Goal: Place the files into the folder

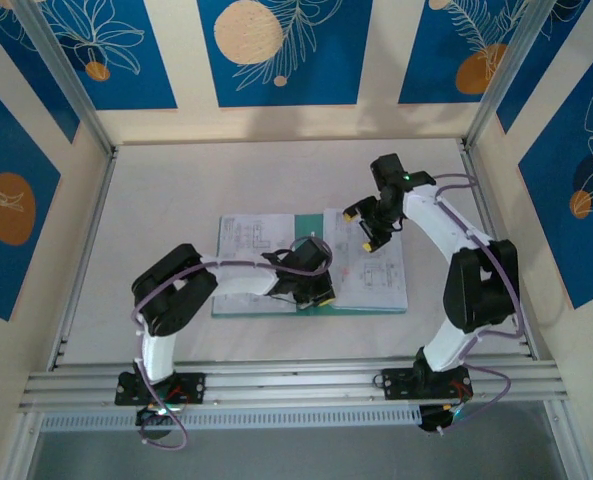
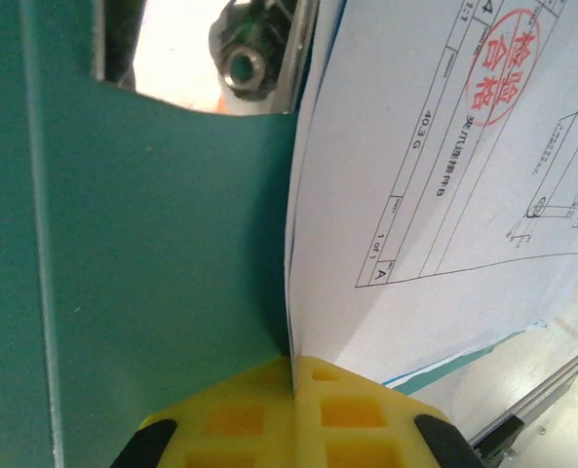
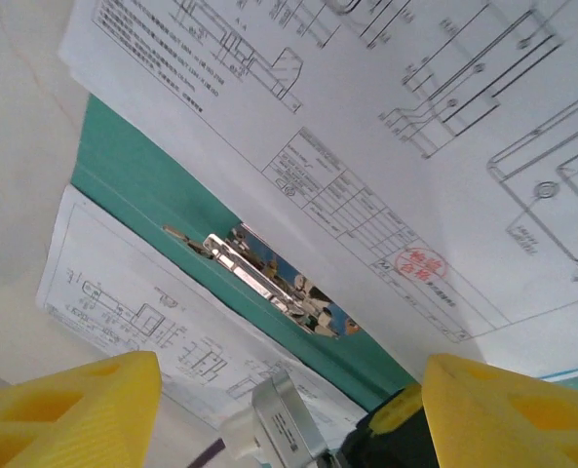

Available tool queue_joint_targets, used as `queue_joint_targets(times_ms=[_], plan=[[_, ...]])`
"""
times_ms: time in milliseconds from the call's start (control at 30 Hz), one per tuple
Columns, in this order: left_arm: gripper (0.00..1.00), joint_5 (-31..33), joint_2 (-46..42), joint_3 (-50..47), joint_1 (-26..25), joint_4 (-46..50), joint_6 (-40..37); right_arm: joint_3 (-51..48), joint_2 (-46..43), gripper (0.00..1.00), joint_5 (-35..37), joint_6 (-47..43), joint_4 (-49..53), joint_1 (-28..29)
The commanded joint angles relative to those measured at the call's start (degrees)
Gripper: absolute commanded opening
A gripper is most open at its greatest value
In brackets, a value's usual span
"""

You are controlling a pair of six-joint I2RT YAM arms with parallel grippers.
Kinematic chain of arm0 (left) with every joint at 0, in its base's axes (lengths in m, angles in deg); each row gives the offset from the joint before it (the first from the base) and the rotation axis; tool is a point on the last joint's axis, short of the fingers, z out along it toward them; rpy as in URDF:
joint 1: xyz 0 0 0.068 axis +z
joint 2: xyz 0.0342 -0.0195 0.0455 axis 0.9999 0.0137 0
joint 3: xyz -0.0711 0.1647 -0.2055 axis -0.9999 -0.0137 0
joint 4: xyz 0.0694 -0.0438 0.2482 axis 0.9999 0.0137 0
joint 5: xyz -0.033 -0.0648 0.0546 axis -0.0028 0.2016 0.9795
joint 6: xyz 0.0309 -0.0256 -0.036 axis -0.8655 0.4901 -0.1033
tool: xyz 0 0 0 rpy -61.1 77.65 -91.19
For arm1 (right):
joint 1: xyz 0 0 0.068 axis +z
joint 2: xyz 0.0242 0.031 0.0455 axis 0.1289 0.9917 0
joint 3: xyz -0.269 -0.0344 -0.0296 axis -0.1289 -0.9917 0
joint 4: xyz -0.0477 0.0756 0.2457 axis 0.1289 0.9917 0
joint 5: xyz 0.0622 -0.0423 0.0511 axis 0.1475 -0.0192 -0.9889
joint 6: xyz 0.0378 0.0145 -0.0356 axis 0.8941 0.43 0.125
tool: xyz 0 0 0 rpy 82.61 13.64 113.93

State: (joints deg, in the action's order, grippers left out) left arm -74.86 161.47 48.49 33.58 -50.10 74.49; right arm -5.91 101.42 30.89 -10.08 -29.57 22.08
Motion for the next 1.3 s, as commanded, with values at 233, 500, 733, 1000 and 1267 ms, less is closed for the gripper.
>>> queue_joint_targets(times_ms=[233,500,733,1000,1267], plan=[[0.0,0.5,-4.9,-5.7,-0.3,-5.5,6.5,-5.6,-6.2,0.72,2.9,-5.2,4.5,-0.8],[0.0,1.4,-6.2,-8.6,-0.3,-6.8,8.4,-8.7,-6.5,0.72,2.2,-6.6,3.6,-1.2],[0.0,1.8,-6.2,-9.0,-0.4,-7.5,8.8,-14.4,-4.7,0.64,-2.2,-5.5,-1.9,-2.3],[0.0,1.6,-6.2,-8.9,-0.3,-7.3,8.5,-14.6,3.8,0.59,-4.7,-4.3,-4.3,-2.3],[0.19,1.1,-6.3,-8.8,-0.5,-6.8,8.0,-14.7,8.3,0.58,-3.8,-3.9,-3.5,-1.9]])
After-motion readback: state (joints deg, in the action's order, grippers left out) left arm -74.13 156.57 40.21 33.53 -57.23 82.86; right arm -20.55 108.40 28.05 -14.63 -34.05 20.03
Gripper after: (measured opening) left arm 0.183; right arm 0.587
